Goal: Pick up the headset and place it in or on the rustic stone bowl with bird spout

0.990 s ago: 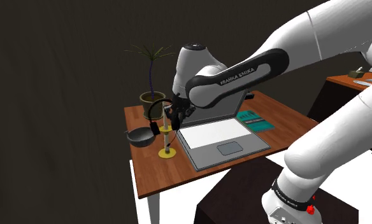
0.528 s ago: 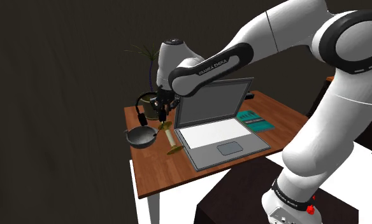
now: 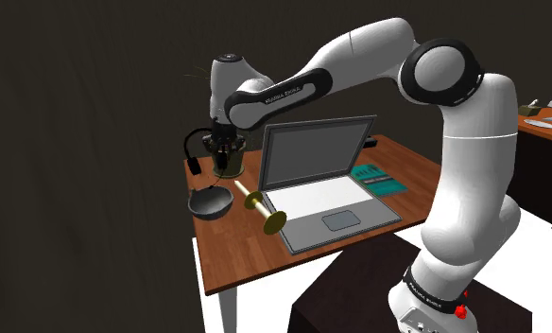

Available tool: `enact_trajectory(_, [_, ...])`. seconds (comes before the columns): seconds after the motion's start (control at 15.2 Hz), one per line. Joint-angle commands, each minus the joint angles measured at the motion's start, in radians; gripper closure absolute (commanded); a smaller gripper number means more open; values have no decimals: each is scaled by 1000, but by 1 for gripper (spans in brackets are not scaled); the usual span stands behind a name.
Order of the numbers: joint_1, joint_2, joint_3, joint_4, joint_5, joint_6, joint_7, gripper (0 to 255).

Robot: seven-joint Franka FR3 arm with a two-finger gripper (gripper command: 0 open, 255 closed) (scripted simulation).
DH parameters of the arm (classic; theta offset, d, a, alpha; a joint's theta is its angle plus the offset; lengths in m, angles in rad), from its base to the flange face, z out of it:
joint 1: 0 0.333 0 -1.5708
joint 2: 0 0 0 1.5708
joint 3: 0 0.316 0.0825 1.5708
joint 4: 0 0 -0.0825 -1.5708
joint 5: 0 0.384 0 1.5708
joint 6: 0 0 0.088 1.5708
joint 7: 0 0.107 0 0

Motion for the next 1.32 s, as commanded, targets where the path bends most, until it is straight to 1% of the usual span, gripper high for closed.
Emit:
enact_trajectory(0.0, [17,39,-13,29,-26,3,13,255])
enact_trajectory(0.66, [37,98,-47,-23,-88,101,65,255])
enact_trajectory(1.19, [38,101,-49,-24,-91,105,68,255])
enact_trajectory(1.25, [38,101,-49,-24,-91,105,68,0])
